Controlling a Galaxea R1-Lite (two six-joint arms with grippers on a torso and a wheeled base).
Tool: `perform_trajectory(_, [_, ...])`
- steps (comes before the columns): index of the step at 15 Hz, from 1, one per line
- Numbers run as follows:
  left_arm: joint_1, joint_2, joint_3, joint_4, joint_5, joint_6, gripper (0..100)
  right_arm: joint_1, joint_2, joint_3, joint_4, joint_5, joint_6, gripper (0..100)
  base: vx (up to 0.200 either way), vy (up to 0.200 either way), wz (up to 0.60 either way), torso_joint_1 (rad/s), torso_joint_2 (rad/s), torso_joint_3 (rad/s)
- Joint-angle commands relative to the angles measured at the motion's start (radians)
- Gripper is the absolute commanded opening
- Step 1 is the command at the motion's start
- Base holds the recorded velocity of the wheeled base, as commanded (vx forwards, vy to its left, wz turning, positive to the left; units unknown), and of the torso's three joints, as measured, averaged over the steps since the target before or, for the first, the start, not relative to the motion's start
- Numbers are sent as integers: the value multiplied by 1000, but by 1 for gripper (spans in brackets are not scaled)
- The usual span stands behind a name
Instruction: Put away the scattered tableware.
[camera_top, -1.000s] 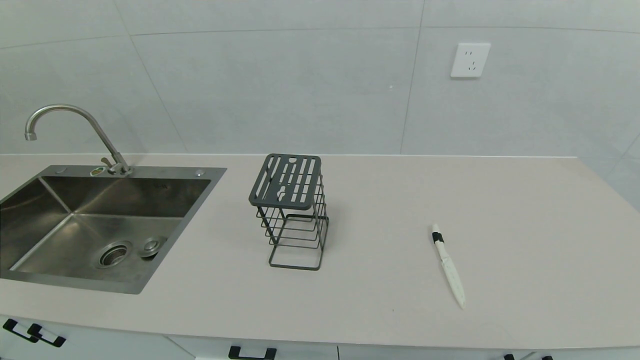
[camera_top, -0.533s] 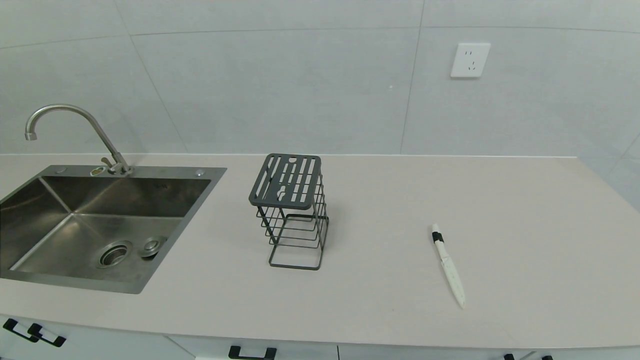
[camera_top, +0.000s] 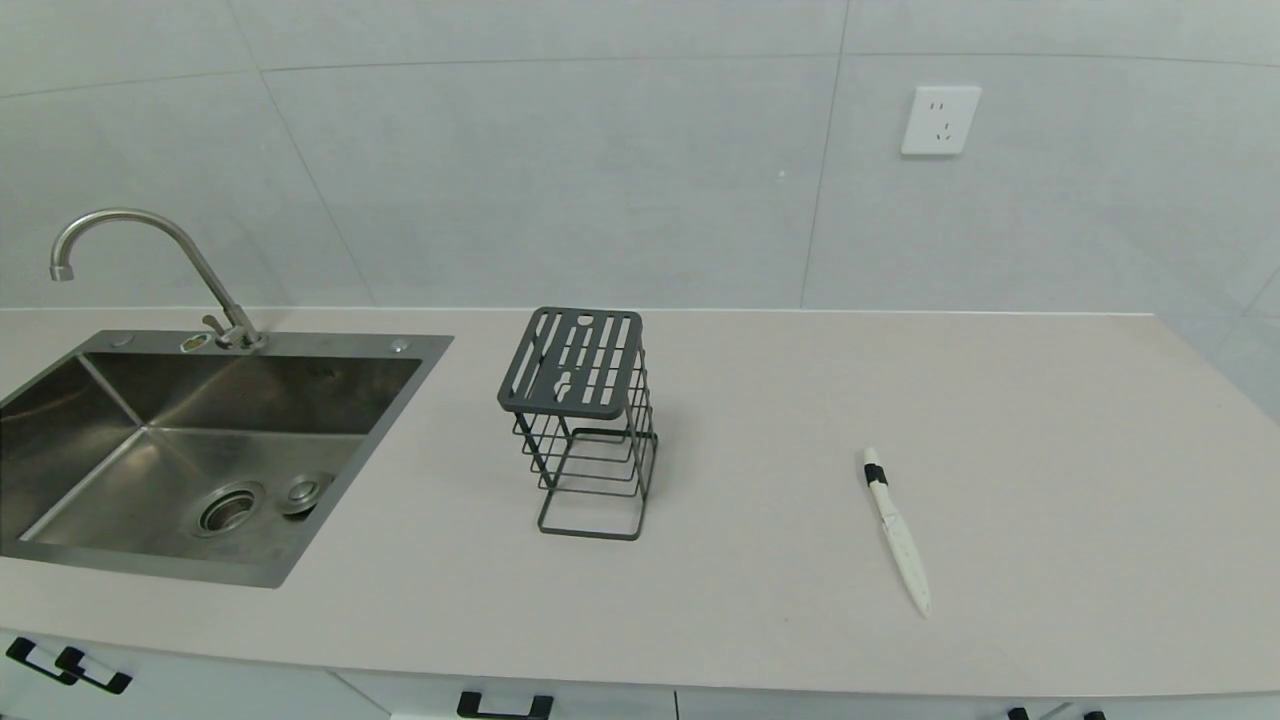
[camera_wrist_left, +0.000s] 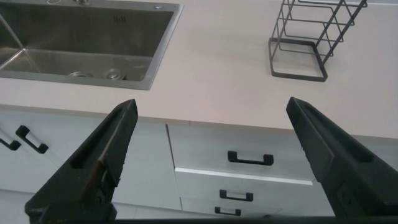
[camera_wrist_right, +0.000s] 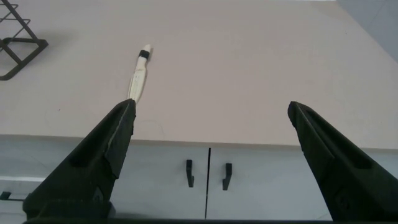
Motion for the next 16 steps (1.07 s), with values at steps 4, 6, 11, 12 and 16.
perform_trajectory(4, [0, 1, 0, -1, 0, -2, 100, 0, 1, 0, 2, 0, -3, 100, 0, 0, 0, 196, 4, 184])
perform_trajectory(6, [0, 1, 0, -1, 0, -4, 100, 0, 1, 0, 2, 0, -1, 100, 0, 0, 0, 293, -24, 261])
perform_trajectory(11, [0, 1, 0, -1, 0, -4, 100, 0, 1, 0, -8, 49, -92, 100, 0, 0, 0, 156, -23, 125])
perform_trajectory(12, [0, 1, 0, -1, 0, -4, 100, 0, 1, 0, -17, 72, -105, 100, 0, 0, 0, 0, 0, 0])
perform_trajectory(16, [0, 1, 0, -1, 0, -4, 100, -14, 208, -166, -258, 202, -148, 100, 0, 0, 0, 0, 0, 0])
